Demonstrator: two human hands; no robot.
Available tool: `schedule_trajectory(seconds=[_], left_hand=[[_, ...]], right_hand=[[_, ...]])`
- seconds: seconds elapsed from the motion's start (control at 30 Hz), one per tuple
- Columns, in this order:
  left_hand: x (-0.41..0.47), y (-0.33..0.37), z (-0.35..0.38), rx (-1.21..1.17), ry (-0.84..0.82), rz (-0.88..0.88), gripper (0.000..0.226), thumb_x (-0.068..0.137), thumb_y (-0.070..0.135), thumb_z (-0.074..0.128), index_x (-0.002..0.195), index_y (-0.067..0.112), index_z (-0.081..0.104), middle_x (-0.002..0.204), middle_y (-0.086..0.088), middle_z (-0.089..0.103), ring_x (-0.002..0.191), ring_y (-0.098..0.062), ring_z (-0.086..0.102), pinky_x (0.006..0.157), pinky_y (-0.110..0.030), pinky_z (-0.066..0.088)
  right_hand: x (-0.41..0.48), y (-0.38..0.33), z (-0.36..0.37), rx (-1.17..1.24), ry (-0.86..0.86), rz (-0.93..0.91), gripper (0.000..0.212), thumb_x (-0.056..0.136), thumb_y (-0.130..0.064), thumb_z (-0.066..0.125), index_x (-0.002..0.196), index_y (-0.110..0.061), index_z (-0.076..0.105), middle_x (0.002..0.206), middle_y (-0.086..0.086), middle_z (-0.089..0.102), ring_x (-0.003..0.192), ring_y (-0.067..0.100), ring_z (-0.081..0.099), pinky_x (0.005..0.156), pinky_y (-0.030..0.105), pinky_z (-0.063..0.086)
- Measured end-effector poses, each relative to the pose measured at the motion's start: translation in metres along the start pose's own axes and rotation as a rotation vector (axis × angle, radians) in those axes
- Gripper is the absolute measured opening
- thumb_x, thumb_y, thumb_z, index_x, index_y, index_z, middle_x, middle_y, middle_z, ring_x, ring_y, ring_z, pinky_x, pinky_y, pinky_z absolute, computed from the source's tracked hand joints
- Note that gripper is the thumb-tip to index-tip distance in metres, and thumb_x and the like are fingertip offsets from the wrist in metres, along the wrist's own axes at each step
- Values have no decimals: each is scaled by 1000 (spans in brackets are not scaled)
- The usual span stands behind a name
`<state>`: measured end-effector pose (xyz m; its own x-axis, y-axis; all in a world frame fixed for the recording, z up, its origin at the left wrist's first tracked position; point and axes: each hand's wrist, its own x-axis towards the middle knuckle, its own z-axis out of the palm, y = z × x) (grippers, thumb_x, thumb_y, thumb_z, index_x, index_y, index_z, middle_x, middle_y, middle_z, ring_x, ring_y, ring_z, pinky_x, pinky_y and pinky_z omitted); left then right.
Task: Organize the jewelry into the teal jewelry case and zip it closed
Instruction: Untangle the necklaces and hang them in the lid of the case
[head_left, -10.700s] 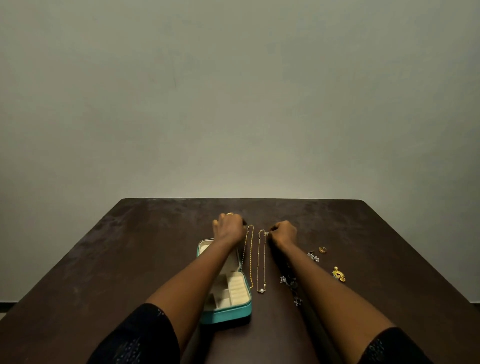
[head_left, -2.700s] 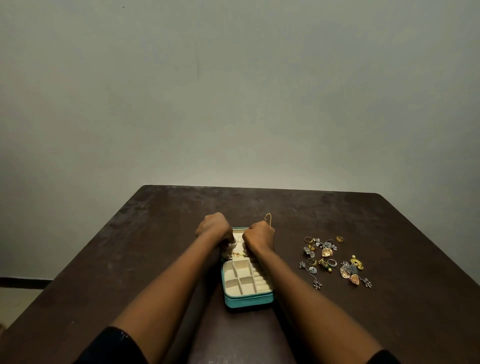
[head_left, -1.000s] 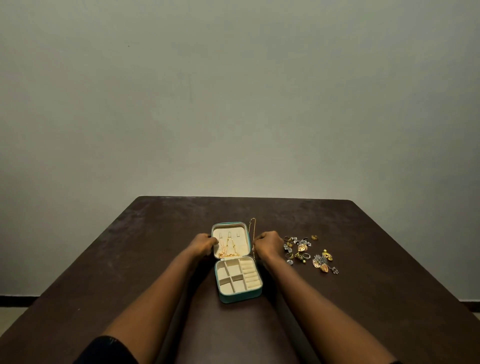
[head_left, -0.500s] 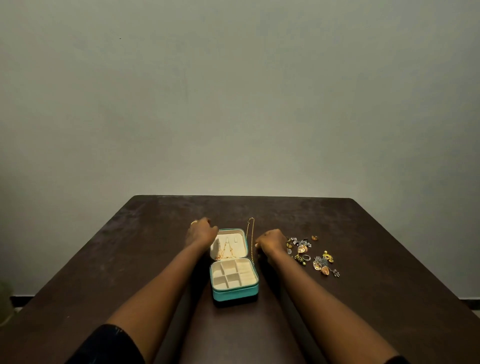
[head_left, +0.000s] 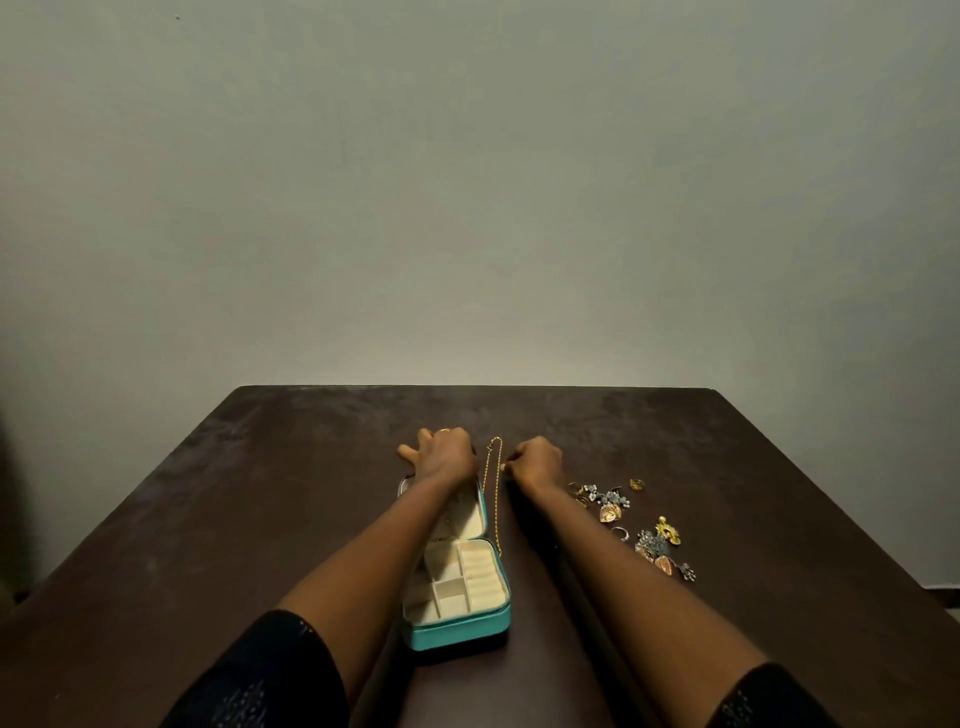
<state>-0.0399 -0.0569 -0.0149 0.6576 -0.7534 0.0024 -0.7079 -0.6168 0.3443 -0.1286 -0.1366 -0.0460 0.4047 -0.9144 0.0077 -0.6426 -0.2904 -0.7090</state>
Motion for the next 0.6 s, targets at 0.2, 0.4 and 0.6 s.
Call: schedule_trajectory(seconds=[0.2, 0.4, 0.6], left_hand=[[19, 7, 11, 9, -10, -66, 20, 88, 19, 53, 104, 16, 64, 124, -7, 59, 121, -30, 35, 94, -47, 26], [29, 11, 11, -38, -42, -121, 22, 88, 22, 53, 106, 15, 63, 124, -11, 58, 125, -31, 33, 98, -48, 24], [29, 11, 9, -51, -60, -135, 19, 84, 15, 59, 102, 13, 64, 122, -13, 58, 126, -32, 32, 97, -48, 24]], right_hand=[[21, 0, 4, -286, -72, -280, 28, 88, -10, 54, 111, -15, 70, 113, 17, 66, 111, 32, 59, 89, 34, 49], [29, 3, 11, -511, -97, -481, 27, 92, -21, 51, 114, -12, 64, 121, 14, 50, 113, 35, 48, 89, 36, 44], [30, 5, 9, -618, -47, -603, 25, 94, -24, 46, 110, -19, 64, 118, 7, 53, 111, 31, 48, 84, 35, 41]])
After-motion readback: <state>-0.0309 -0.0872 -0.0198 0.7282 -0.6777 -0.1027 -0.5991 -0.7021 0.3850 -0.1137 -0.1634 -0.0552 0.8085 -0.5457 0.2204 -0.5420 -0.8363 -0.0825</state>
